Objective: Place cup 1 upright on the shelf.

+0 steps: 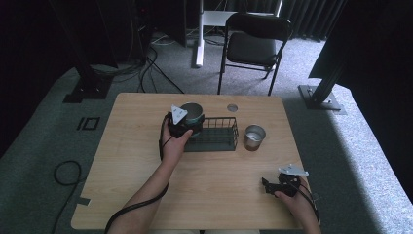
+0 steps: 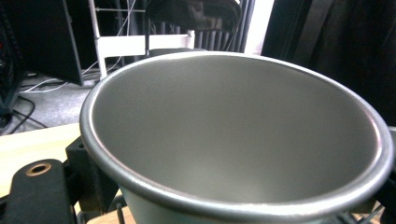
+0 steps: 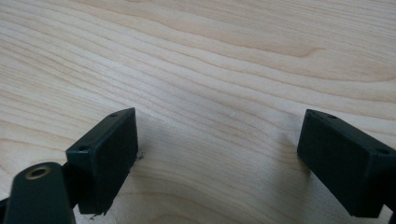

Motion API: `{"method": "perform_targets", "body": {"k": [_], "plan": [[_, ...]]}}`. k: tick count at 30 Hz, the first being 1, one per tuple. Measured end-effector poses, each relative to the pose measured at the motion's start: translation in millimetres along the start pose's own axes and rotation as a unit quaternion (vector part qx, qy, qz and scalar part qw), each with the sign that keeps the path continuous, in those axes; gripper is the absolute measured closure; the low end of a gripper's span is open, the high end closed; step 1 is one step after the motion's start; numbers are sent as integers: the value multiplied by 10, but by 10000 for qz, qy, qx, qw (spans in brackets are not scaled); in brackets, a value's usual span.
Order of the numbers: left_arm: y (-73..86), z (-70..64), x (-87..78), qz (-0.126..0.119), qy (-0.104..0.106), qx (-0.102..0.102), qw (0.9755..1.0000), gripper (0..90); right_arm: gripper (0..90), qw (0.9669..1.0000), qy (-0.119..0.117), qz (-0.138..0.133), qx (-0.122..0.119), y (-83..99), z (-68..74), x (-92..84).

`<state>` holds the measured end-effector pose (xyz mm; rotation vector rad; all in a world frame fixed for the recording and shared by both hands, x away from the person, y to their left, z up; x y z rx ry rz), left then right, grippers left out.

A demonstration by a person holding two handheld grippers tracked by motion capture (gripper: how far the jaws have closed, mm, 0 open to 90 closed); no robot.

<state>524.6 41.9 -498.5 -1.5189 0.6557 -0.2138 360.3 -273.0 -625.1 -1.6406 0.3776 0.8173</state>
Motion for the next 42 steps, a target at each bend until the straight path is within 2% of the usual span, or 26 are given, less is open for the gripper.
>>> {"method": "perform_targets", "body": {"k": [6, 11, 18, 20, 27, 31, 35, 42], "plan": [[118, 0, 51, 89, -17, -68, 9999, 145, 121, 10000, 0, 0, 0, 0, 0, 0], [139, -19, 62, 83, -48, 54, 9999, 145, 121, 10000, 1, 0, 1, 0, 0, 0], [157, -15, 39, 179, -119, 88, 9997, 144, 121, 10000, 0, 1, 1, 0, 0, 0], [162, -27, 39, 247, -78, 168, 9995, 143, 121, 10000, 0, 0, -1, 0, 0, 0], [175, -74, 21, 355, 107, 154, 9992, 125, 121, 10000, 0, 1, 1, 0, 0, 0], [199, -75, -2, 437, 125, 195, 9988, 108, 121, 10000, 0, 1, 2, 0, 0, 0], [218, -75, -57, 405, 207, 126, 9989, 109, 120, 10000, 0, 1, 2, 0, 0, 0], [217, -58, -156, 404, 196, 175, 9988, 108, 121, 10000, 1, 1, 3, 0, 1, 0]]}}
Point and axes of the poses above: each handheld gripper's, and its own axes: x roughly forward along the jaws, y roughly out of its underside, z roughly to its left, the point moved 10 cm from there along x, roughly forward along the jaws, and after that the axes turned 5 degrees about y, right-handed, at the moved point
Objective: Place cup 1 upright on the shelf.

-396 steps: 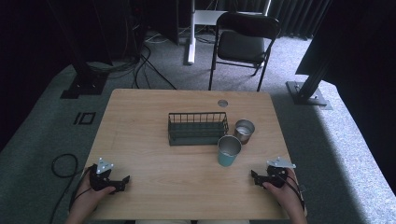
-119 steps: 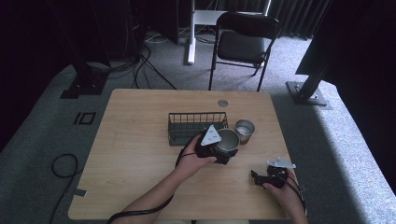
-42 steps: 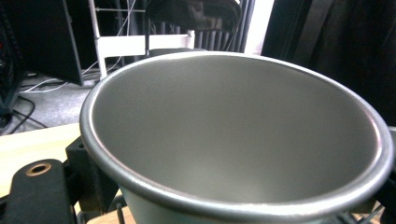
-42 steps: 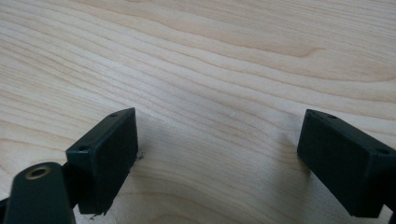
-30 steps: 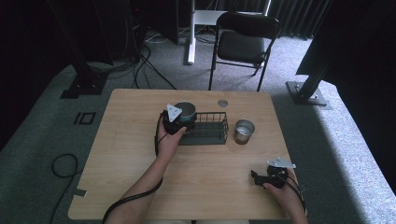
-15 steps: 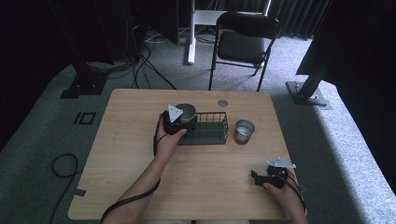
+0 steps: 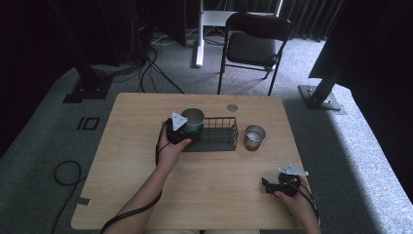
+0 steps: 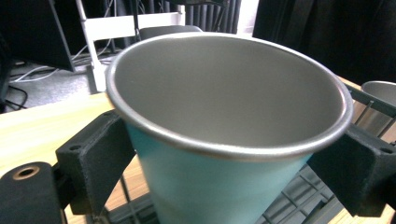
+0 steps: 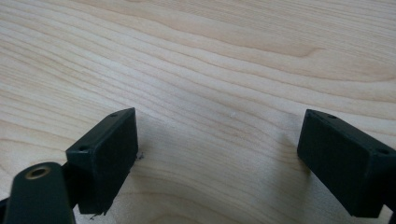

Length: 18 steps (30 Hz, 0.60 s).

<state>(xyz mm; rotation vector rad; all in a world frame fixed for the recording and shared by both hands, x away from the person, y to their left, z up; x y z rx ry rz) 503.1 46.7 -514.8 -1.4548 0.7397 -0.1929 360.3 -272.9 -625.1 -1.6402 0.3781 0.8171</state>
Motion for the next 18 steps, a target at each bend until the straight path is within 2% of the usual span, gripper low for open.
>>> {"method": "perform_targets", "body": {"k": [6, 10, 15, 18], "plan": [[26, -11, -81, 94, 42, 1, 9999, 108, 120, 10000, -1, 1, -2, 0, 0, 0], [21, -37, -152, 66, 156, -21, 9999, 108, 121, 10000, -1, 1, -1, 0, 0, 0], [3, -34, -241, 35, 189, -11, 9998, 108, 121, 10000, -1, 1, -2, 0, 0, 0], [-5, -35, -293, 27, 190, 68, 9998, 108, 121, 10000, -1, 1, 0, 0, 0, 0]]}}
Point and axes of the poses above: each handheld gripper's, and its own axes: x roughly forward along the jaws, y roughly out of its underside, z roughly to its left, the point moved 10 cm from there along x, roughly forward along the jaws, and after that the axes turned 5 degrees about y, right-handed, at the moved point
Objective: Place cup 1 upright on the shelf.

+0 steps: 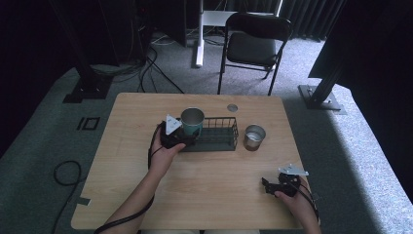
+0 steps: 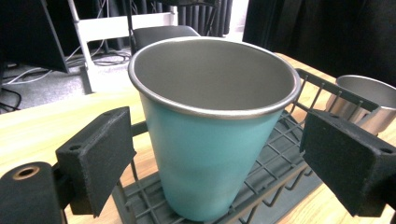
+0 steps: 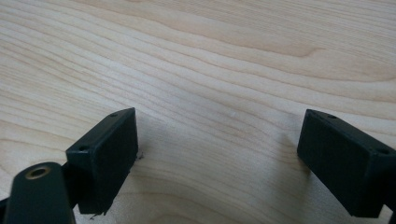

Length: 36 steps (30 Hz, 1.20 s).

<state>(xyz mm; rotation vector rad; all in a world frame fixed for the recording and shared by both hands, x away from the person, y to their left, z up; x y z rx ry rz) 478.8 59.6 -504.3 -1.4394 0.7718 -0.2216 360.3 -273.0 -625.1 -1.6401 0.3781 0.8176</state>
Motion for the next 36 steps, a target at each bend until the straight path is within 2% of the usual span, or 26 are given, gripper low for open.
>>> {"method": "perform_targets", "body": {"k": [6, 18, 19, 30, 36], "plan": [[25, 16, -79, 2, 36, -70, 10000, 108, 121, 10000, 0, -1, 0, 0, 0, 0], [92, 65, -232, 83, 63, -4, 9999, 109, 120, 10000, -2, -2, -1, -1, 0, 0], [106, 99, -298, 97, 38, 7, 9999, 109, 120, 10000, -3, -3, -3, -1, 0, 1], [181, 139, -414, 177, 17, 17, 9998, 108, 120, 10000, -1, 0, -1, -1, 0, 0], [221, 233, -550, 226, -81, 74, 9997, 108, 120, 10000, -2, -1, -2, -1, 0, 0]]}}
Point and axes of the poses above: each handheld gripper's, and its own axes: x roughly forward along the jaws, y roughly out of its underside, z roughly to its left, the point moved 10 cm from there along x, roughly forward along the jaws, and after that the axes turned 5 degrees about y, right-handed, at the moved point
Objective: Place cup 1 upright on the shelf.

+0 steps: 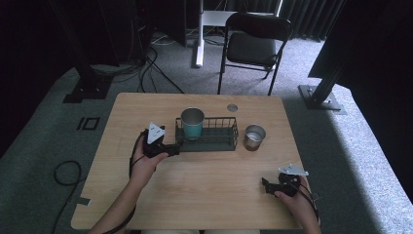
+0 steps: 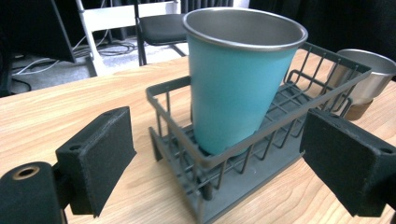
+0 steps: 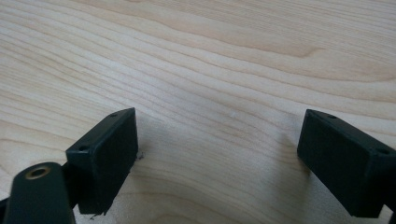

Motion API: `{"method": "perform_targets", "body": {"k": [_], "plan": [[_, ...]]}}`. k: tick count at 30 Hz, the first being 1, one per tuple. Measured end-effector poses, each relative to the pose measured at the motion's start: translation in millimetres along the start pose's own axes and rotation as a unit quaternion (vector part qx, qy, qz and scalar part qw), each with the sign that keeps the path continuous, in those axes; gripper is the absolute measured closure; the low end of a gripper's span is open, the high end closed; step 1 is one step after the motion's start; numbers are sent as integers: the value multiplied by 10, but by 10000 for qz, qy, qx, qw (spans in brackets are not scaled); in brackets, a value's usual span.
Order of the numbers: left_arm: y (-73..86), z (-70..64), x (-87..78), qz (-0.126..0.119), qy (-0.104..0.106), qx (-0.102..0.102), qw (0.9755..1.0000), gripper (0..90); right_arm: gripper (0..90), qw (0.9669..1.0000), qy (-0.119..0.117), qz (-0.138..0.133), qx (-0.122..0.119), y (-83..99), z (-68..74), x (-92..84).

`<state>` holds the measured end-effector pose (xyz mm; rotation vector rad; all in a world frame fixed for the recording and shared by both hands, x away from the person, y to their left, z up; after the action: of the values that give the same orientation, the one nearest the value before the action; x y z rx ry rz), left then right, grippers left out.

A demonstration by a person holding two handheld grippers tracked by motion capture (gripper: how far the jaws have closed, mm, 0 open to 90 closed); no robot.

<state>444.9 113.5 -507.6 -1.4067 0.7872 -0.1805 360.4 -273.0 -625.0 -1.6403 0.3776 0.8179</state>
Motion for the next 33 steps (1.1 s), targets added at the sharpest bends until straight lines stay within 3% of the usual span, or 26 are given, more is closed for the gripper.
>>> {"method": "perform_targets", "body": {"k": [7, 12, 20, 33], "plan": [[62, 126, -139, 16, -119, -38, 9999, 108, 120, 10000, 0, 0, 0, 0, 0, 0], [135, 146, -185, 84, -119, -44, 9999, 108, 120, 10000, 0, -1, 0, 0, 0, 0], [380, 219, -333, 210, -231, 2, 9995, 108, 120, 10000, 0, 1, 2, 0, 0, 0], [764, 475, -588, 334, -478, -384, 9976, 108, 120, 10000, 0, 0, 1, 0, 0, 0]]}}
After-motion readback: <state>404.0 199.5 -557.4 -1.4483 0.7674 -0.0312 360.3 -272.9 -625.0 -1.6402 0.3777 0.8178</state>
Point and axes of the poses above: each handheld gripper's, and its own axes: x roughly forward along the jaws, y roughly out of its underside, z roughly to its left, the point moved 10 cm from there along x, roughly forward along the jaws, and after that the axes turned 5 degrees about y, right-handed, at the moved point
